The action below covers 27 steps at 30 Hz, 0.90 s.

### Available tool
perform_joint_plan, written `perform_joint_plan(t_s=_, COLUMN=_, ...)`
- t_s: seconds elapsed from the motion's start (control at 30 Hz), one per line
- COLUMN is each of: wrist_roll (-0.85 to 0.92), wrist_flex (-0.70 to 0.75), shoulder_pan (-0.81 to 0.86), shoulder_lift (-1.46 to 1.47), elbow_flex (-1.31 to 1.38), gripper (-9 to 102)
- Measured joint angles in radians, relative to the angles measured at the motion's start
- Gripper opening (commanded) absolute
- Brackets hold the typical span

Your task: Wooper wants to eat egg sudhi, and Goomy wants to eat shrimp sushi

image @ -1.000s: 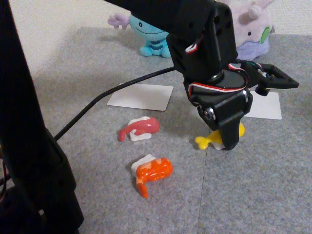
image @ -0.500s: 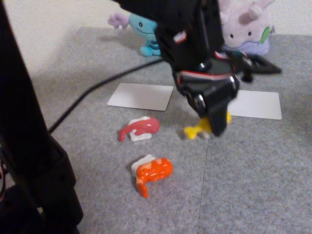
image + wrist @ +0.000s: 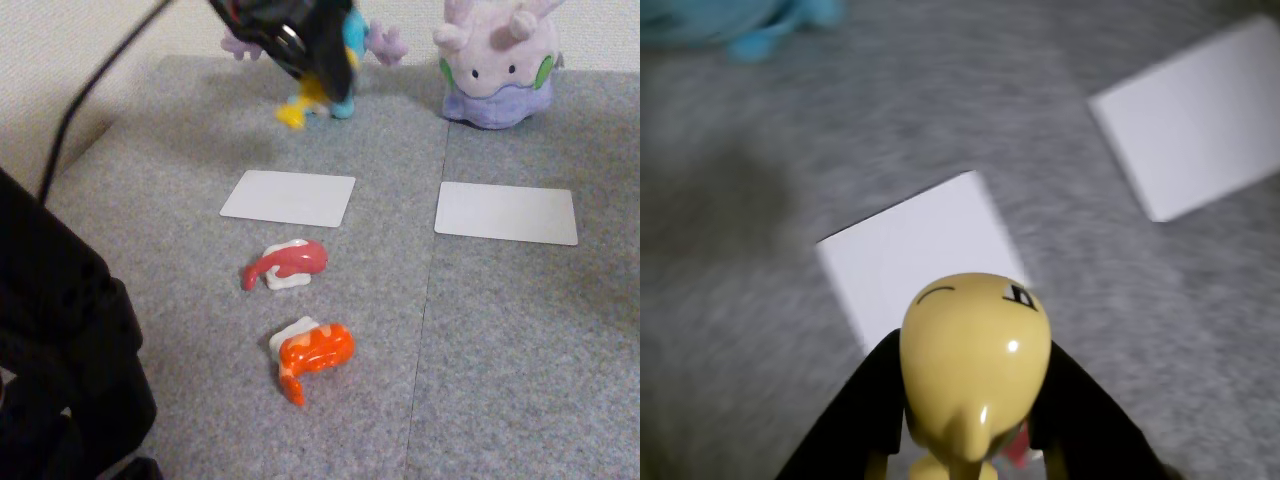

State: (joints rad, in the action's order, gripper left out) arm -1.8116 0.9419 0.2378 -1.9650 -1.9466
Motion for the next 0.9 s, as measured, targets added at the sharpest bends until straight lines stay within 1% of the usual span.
perform_joint_plan(t_s=0.17, wrist_roll=0.000, wrist_flex=0.055, shoulder_pan=-0.095, shoulder_lift=0.017, elbow_flex=0.084, gripper=4)
perform_joint_plan(t_s=0.27, wrist_roll=0.014, wrist_flex=0.061, shoulder_pan=-0.123, shoulder_lift=0.064, elbow_flex=0.127, gripper=4)
perform_joint_plan(t_s=0.63, wrist_roll=0.173, wrist_flex=0.048, shoulder_pan=-0.121, shoulder_lift=0.408, elbow_flex=0.247, gripper=4)
perform_joint_plan(t_s=0.9, wrist_roll=0.198, wrist_flex=0.048, shoulder_pan=-0.110, shoulder_lift=0.594, elbow_flex=0.296, gripper=4)
